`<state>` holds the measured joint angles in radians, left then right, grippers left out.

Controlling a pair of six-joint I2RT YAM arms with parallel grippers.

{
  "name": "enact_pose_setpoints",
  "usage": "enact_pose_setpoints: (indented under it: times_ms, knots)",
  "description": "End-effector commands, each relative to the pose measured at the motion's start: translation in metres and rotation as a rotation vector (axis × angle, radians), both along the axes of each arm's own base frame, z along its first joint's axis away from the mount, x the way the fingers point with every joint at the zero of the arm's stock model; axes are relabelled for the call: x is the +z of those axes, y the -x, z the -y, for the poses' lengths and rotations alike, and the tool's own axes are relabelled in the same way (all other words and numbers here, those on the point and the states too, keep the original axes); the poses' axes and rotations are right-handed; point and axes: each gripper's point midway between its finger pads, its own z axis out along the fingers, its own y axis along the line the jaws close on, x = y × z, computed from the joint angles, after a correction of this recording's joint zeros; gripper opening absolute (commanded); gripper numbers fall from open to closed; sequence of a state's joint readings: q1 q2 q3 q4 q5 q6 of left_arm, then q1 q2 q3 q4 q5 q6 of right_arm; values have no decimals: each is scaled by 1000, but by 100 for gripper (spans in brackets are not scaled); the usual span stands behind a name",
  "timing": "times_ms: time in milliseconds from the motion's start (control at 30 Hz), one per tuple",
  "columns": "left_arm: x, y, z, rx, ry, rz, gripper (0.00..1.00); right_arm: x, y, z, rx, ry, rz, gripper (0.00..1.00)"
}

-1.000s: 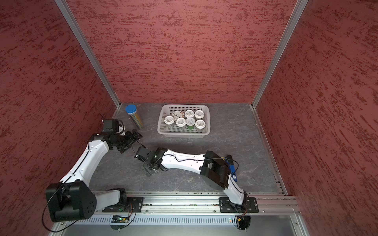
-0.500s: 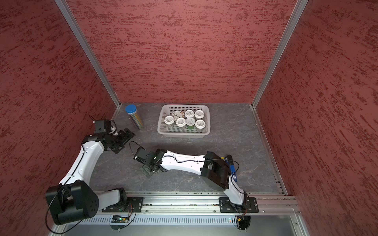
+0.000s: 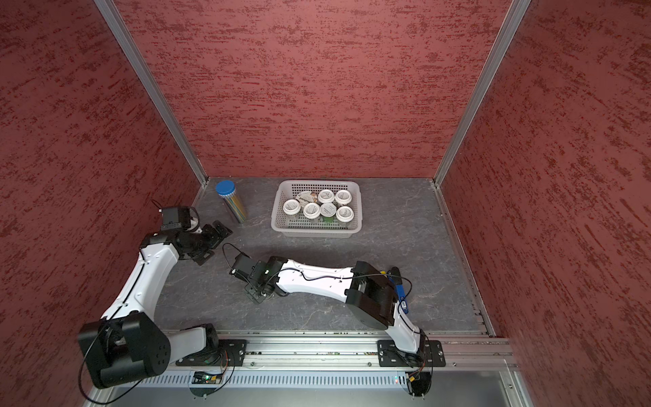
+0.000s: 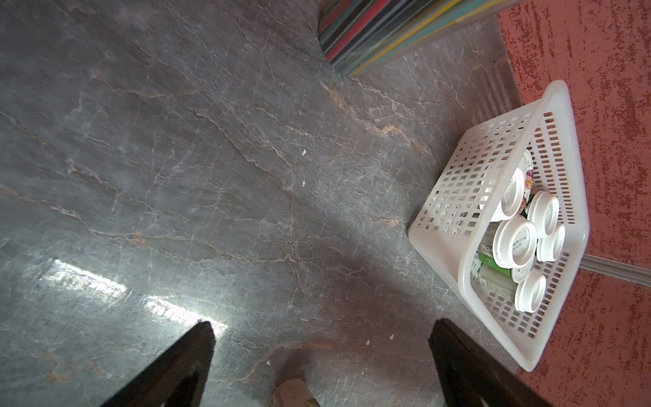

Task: Put the yogurt in the basket
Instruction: Pick up the yogurt from the center of the board.

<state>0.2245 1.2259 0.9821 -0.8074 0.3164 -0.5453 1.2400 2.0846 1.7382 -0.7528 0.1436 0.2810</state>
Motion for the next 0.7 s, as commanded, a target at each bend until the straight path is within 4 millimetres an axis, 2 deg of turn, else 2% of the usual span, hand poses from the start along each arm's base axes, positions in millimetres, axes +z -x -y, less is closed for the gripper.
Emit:
enact_pose_setpoints:
  times_ms: [0, 267, 667]
  knots:
    - [8, -2, 0, -1, 7, 36, 100, 0, -4, -3, -9, 7, 18, 75]
    - [8, 0, 1, -3, 10, 37, 100, -4, -4, -2, -8, 15, 17, 80]
    - [12, 0, 1, -5, 7, 45, 100, -6, -5, 0, -11, 17, 27, 72]
